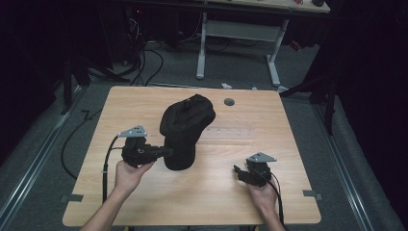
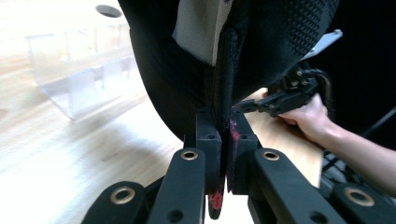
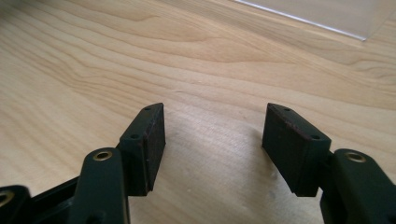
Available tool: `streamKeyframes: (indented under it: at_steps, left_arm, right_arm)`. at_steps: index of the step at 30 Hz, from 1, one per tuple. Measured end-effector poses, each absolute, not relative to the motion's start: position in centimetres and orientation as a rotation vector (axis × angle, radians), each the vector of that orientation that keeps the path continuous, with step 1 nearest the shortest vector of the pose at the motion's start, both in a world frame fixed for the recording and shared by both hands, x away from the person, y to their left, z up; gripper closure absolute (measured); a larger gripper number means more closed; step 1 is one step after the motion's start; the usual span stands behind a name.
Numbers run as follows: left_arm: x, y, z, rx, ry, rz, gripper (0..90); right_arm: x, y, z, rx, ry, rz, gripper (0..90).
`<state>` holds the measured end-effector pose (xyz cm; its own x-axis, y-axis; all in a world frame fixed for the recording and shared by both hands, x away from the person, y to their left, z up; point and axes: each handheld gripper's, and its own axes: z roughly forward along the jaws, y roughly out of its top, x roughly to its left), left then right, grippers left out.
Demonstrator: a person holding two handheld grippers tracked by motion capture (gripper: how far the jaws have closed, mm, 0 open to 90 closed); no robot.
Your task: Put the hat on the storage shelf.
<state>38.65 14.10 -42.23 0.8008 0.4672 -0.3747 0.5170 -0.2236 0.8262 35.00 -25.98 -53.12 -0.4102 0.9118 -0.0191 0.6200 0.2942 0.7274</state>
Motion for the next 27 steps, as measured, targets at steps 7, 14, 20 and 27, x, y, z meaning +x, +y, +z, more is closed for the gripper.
streamKeyframes:
  at_steps: [7, 14, 20, 27]
  left_arm:
    - [38.5, 14.1, -41.1, 1.78, 0.728, 0.027, 86.2]
    - [38.9, 15.0, -40.3, 1.698, 0.758, 0.095, 86.2]
    - [40.0, 15.2, -40.2, 1.694, 0.781, 0.137, 86.2]
    - [41.5, 14.8, -40.0, 1.703, 0.802, 0.19, 86.2]
  right_arm:
    - [35.4, -25.8, -53.1, 1.366, 2.137, 0.902, 37.5]
    - [35.4, -25.8, -53.1, 1.364, 2.138, 0.899, 36.5]
    - [35.4, -25.8, -53.1, 1.366, 2.137, 0.898, 36.1]
    - [35.3, -25.8, -53.1, 1.367, 2.137, 0.899, 36.2]
